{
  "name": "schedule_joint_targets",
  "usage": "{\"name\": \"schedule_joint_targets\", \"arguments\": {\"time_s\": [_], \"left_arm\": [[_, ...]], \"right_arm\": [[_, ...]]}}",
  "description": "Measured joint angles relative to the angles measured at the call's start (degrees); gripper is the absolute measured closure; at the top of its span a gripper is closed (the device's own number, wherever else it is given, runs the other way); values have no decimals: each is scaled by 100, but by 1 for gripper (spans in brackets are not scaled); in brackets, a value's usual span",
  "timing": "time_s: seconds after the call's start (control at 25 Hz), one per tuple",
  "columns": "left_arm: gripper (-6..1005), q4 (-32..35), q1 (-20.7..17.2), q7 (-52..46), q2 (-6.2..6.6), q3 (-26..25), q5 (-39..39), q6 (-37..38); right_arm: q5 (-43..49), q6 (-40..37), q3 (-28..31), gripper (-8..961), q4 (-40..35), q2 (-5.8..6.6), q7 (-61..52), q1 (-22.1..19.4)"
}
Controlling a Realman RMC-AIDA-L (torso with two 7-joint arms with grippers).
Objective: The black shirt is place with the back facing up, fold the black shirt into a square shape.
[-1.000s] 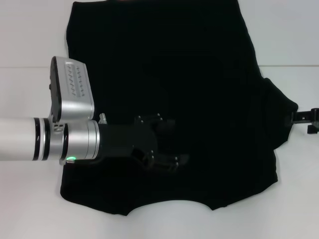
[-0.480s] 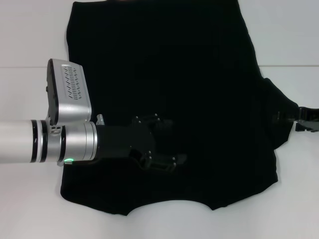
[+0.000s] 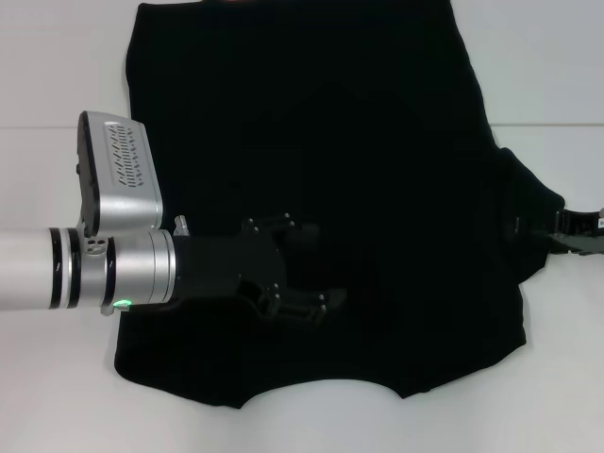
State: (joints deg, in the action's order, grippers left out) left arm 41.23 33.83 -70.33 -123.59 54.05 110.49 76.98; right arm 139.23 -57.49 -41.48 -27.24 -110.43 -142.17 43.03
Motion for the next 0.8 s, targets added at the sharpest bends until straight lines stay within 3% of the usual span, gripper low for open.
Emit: {"name": "schedule_joint_targets", "arguments": {"time_s": [0.4,0.8], "left_arm": [[63,-1,-23,-64,0,-299,-13,36],[63,49,-78,-43,7,-363,-66,121]], "right_arm": [[-1,246,-201,142,8,-121,15,128],[-1,331,-365,460,52,-134,14,118]]}}
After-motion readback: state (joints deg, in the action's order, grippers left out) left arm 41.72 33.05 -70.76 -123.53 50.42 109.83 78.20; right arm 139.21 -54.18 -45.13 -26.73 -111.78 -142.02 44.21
